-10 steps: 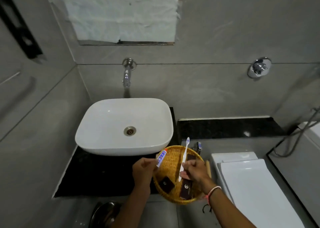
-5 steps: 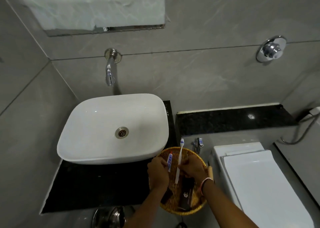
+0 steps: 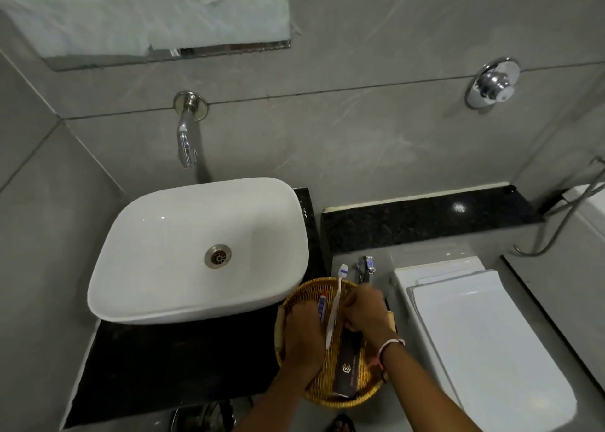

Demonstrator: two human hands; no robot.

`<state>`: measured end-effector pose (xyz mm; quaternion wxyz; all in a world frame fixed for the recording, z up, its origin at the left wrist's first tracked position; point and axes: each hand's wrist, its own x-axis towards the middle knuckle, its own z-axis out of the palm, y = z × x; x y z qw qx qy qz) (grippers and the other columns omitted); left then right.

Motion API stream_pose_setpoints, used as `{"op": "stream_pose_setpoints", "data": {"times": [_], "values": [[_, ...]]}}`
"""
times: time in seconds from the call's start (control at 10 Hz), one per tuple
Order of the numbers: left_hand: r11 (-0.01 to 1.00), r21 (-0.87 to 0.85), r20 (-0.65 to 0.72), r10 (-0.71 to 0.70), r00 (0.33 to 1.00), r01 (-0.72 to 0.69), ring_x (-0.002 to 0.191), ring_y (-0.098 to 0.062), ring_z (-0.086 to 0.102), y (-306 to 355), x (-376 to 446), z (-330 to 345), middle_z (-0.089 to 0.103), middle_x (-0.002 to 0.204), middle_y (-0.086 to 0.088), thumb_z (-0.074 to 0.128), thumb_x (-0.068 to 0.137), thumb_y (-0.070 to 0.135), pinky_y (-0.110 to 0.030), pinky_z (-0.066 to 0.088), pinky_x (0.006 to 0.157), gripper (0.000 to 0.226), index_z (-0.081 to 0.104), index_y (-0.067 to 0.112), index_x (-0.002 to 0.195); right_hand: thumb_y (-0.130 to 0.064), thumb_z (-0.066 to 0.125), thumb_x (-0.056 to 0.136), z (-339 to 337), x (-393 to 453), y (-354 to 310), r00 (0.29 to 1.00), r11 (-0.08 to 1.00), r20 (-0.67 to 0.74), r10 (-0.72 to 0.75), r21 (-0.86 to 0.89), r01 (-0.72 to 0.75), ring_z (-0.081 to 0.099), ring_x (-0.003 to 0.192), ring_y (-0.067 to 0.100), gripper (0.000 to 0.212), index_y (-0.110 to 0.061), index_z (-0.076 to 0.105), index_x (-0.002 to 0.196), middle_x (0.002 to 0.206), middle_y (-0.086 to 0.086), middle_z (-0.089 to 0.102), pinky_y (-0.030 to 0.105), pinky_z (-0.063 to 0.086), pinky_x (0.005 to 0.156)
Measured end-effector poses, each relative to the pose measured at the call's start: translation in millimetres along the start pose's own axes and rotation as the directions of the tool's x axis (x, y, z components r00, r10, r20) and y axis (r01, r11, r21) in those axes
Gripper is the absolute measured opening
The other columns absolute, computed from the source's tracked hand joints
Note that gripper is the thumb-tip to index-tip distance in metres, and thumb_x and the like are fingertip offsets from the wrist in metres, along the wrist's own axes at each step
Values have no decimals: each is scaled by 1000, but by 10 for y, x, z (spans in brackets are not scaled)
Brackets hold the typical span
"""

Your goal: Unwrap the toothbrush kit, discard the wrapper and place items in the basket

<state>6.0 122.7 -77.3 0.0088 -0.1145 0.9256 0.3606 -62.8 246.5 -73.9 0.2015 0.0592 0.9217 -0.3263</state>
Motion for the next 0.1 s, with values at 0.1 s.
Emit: {"op": "stream_pose_setpoints", "data": {"times": [0.1], "values": [[992,55,-100,120,988,-115,83,-9,60,57,28,-274,67,94,3,52,99,34,-23,55,77,17,62,22,93,-24,75,86,-312,-99,-161,983,998,-182,-14,58,25,71,89,24,21,-10,69,100,95,8,73,35,60,82]]}}
